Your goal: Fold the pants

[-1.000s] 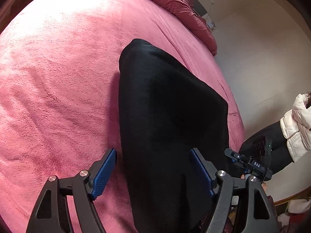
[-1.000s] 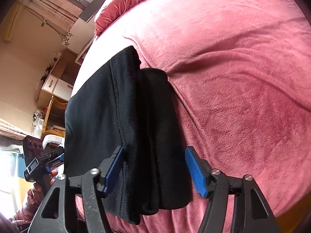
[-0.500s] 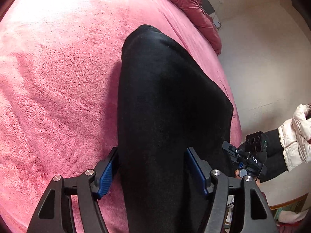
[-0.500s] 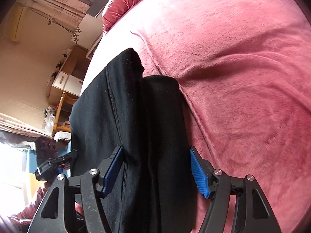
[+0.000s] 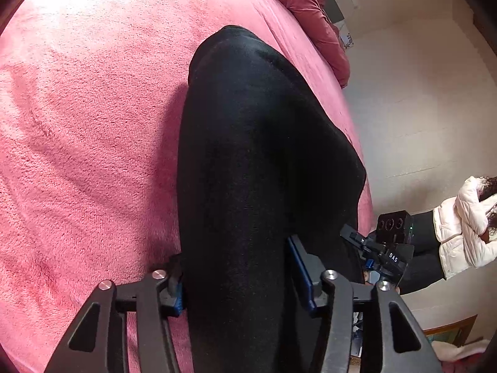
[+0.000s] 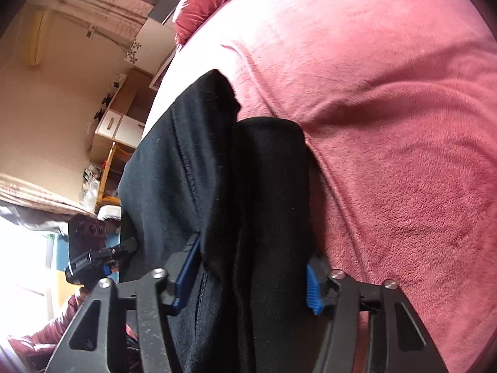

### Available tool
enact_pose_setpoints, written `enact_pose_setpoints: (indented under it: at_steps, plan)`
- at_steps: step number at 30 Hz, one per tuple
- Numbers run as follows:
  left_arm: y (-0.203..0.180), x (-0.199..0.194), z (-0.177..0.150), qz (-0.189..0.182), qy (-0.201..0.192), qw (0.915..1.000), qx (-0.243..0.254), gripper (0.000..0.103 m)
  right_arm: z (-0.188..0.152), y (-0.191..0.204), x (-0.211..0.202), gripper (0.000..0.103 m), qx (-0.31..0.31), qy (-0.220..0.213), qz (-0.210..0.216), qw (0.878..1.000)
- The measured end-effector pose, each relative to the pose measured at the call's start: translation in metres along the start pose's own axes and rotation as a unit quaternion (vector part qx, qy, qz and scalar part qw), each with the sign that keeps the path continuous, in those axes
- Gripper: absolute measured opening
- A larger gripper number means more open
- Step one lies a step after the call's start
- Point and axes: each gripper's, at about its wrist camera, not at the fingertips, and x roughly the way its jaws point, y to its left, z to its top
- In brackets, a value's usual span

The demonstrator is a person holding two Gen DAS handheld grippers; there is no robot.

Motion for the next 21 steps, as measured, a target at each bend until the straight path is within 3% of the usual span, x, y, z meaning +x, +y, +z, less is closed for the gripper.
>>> enact_pose_setpoints:
  at_steps: [5,17,21]
  plan:
    - [-0.016,-0.001,-0.007,0.008,-0.012,0.9996,0.026,0.041,-0.001,0.020,-0.002,0.042,-0.024,-0.004,-0.023,0.999]
    - [-0.034,-0.037,-0.030,0.017,-0.049,0.9971,0.056,0.039,-0.010,0.071,-0.003,0.039,-0.061,-0.021,-0.020,0.998]
    - [-0.036,-0.055,-0.019,0.028,-0.070,0.9951,0.063,0.039,0.004,0.093,0.010,0.039,-0.072,-0.026,-0.010,0.997]
